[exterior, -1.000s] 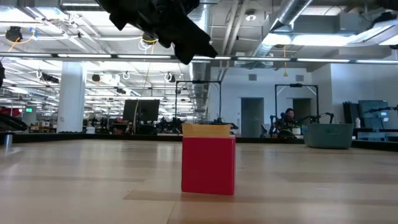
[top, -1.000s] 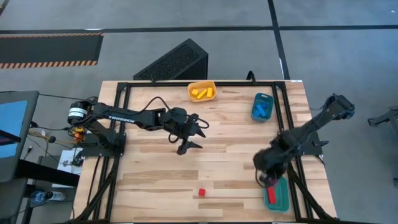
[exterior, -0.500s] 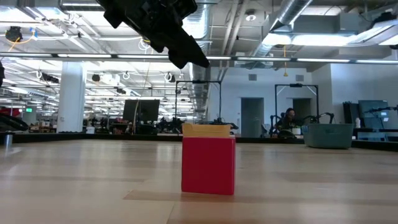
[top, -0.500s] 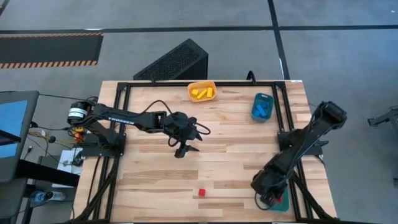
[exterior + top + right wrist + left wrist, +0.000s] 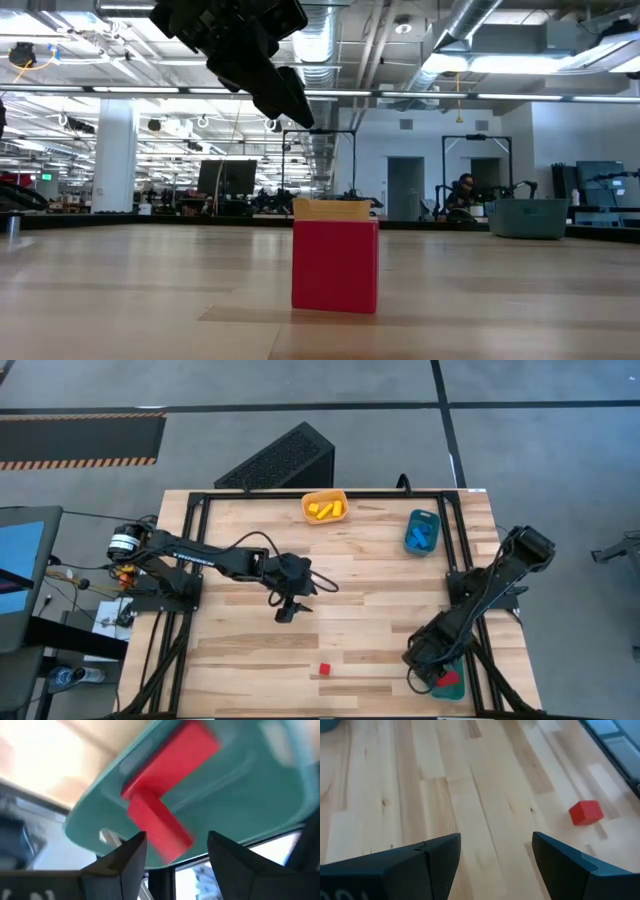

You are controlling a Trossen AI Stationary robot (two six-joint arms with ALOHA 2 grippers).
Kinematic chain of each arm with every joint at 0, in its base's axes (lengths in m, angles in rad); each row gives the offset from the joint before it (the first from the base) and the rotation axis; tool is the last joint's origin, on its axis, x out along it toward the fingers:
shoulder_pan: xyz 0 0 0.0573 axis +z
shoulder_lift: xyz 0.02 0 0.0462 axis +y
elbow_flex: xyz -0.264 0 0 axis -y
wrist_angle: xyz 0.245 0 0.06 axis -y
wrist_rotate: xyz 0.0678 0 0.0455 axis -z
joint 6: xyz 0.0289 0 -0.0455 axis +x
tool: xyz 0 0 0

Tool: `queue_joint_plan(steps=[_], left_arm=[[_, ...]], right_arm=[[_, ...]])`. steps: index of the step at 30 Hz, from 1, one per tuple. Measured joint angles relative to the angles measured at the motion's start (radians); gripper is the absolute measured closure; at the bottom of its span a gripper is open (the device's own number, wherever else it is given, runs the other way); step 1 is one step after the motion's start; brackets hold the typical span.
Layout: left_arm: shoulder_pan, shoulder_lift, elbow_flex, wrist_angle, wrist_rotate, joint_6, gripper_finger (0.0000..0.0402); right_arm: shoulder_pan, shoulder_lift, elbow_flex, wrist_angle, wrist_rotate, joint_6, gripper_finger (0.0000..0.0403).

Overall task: Sort & place blocks by color
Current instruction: Put the red block into the green bin

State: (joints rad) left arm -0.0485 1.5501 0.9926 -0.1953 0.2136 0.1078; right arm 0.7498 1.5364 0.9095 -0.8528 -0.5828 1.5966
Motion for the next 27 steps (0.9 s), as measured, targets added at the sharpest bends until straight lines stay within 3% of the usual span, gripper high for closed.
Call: queue_joint_plan(steps=[5, 10, 14, 22, 27], left_arm=[[-0.027, 0.000, -0.002, -0.021, -0.014, -0.014, 0.0168], [-0.044, 0.000, -0.002, -0.035, -0.016, -0.051, 0.0168], [-0.058, 0.000, -0.002, -0.052, -0.017, -0.060, 0.0168], [-0.096, -0.001, -0.003, -0.206, -0.017, -0.066, 0.0168], [-0.136, -0.004, -0.004, -0.262, -0.021, -0.098, 0.0168]], right_arm=[[0.017, -0.077, 0.046, -0.097, 0.189, 0.190, 0.0164], [0.037, -0.181, 0.086, -0.112, 0.476, 0.401, 0.0164], [0.039, -0.209, 0.118, -0.106, 0.661, 0.477, 0.0164], [-0.002, -0.134, 0.126, 0.022, 0.675, 0.456, 0.0164], [-0.027, -0.091, 0.149, 0.098, 0.696, 0.358, 0.0164]])
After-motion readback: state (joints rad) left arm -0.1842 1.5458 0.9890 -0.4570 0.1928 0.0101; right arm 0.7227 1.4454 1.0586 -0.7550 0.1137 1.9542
